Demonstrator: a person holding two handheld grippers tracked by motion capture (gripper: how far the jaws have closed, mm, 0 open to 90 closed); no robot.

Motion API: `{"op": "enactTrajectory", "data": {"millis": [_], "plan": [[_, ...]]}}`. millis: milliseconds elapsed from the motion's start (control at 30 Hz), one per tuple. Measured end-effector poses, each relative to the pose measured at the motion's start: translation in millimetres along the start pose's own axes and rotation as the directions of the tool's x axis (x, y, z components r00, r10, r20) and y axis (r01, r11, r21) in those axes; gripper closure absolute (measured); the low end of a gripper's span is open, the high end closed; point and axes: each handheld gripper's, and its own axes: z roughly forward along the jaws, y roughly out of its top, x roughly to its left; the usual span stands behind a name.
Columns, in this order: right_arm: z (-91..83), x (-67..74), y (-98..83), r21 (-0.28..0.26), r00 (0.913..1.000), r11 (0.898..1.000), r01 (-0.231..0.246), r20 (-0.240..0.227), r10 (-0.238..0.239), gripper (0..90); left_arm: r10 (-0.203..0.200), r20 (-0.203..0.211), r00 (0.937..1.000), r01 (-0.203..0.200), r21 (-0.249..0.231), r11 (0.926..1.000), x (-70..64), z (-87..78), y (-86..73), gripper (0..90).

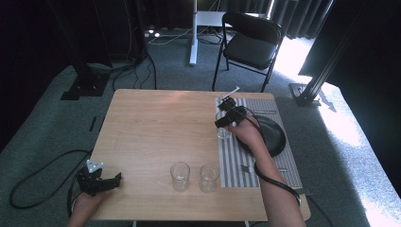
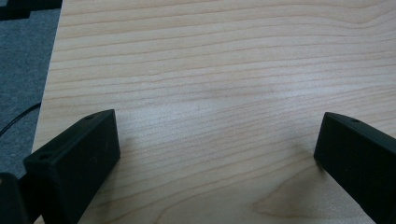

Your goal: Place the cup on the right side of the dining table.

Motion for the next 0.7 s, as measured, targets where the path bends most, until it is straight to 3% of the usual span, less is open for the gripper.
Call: {"op": "enactTrajectory", "data": {"millis": [200, 400, 633, 700], "plan": [[9.9, -21.9, 10.1, 0.019, 0.9983, 0.998, -0.052, 0.027, 0.052, 28.5, 0.003, 0.002, 1.0, -0.003, 0.0, 1.0, 0.3, 0.3, 0.3, 0.5], [11.1, -38.5, 19.0, -0.012, 0.9933, 0.996, -0.093, 0.069, 0.093, 28.5, 0.003, 0.002, 1.0, -0.003, 0.0, 1.0, 0.3, 0.3, 0.4, 0.5], [20.3, -53.1, 24.6, -0.028, 0.985, 0.987, -0.158, 0.065, 0.16, 28.5, 0.001, 0.001, 1.0, -0.001, 0.0, 1.0, -0.1, -0.4, -0.4, 0.6], [21.9, -53.2, 27.0, -0.016, 0.9862, 0.988, -0.151, 0.066, 0.152, 28.5, 0.001, 0.002, 1.0, -0.001, 0.0, 1.0, 0.1, -0.3, -0.3, 0.6]]}}
